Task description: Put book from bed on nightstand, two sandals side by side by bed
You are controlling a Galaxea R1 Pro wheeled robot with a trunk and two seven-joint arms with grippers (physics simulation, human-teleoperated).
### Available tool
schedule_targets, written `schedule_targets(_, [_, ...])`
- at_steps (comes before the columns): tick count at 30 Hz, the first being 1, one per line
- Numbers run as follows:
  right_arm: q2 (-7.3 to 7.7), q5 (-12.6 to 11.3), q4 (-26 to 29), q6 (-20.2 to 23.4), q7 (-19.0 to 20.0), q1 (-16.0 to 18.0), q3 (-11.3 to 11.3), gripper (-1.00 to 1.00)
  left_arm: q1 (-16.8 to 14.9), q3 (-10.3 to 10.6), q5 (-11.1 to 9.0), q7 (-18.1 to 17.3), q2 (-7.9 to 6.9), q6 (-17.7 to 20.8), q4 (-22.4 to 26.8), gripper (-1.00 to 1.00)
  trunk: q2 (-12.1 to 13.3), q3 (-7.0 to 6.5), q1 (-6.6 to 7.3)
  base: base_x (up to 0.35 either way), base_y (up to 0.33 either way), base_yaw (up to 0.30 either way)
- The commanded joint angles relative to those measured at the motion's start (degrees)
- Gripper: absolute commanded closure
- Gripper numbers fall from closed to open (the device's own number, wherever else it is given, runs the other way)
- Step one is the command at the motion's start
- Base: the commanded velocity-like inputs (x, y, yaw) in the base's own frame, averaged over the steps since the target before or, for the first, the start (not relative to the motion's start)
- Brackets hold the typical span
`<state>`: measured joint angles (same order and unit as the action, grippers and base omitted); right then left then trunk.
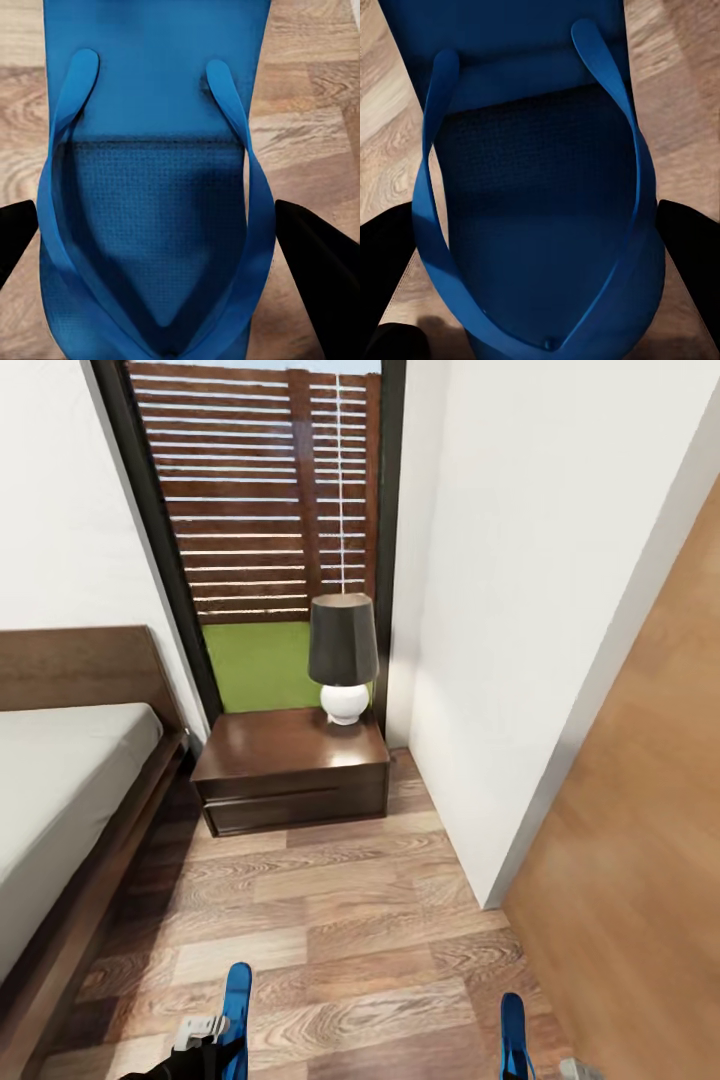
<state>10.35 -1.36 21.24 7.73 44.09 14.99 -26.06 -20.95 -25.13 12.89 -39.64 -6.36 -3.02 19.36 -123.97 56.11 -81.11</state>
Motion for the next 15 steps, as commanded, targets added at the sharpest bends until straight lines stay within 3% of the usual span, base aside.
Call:
schedule_targets(1, [-0.04,-0.2,0.0,0.6,0.4,0.0,-0.4,1.00,-0.1,-0.4,0.6,-0.3,0.03,-0.3,0.0,1.00,0.0,0.05,-0.02,0.326,0.000,0.001])
schedule_targets(15, [-0.03,-0.2,0.0,0.6,0.4,0.0,-0.4,1.00,-0.1,-0.4,0.6,-0.3,0.03,-0.3,0.0,1.00,0.0,0.05,-0.02,0.326,0.000,0.000])
